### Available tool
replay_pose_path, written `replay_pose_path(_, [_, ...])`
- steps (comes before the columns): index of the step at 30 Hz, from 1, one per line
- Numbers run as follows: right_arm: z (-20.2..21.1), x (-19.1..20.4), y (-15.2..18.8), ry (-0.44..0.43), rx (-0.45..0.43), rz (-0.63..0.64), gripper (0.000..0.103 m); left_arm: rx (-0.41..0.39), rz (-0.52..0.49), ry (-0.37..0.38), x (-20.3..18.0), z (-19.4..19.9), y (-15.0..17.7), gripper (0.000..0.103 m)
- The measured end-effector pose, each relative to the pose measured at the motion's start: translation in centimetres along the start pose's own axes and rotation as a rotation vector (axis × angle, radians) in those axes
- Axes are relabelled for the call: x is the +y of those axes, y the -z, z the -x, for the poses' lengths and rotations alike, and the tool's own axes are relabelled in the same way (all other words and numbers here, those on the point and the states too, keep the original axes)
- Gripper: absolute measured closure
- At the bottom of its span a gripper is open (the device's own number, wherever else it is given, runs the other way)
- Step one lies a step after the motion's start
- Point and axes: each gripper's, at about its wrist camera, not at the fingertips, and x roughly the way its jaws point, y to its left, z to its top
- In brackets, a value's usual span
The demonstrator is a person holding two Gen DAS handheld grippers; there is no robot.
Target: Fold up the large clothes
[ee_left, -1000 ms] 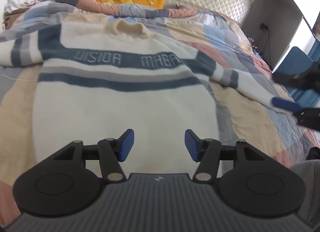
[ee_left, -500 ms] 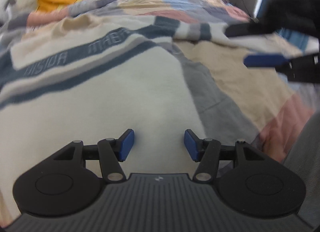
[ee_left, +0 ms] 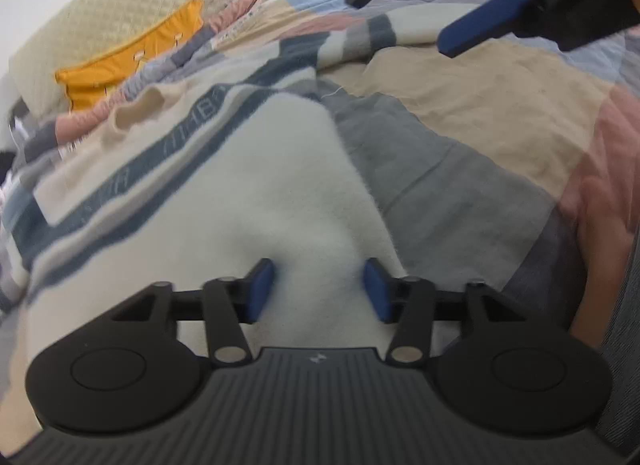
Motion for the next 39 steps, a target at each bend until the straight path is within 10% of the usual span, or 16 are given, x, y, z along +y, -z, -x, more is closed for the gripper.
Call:
replay_pose_path(4, [-0.1, 0.1, 0.1, 0.016, 0.001, 0.008, 0.050, 0.006, 0.026, 0.072, 2.9, 0.8, -0.1, 0.089])
replay_pose_path(19, [-3.5, 1.5, 1.9, -0.103, 0.212, -0.029, 0.051, -0.007, 0.833, 0.224, 25.8, 1.8, 4.6, 0.091])
replay_pose_path(30, [-9.6, 3.5, 10.3, -0.204, 0.462, -0.261, 0.051, 0.044, 1.020, 0.224, 26.6, -1.2, 7.6, 0.091])
replay_pose_path(39, [-11.6, 3.4, 12.9, -0.283, 0.481, -0.361, 0.061, 0.037, 1.061, 0.253, 26.8, -1.1, 7.9, 0.090])
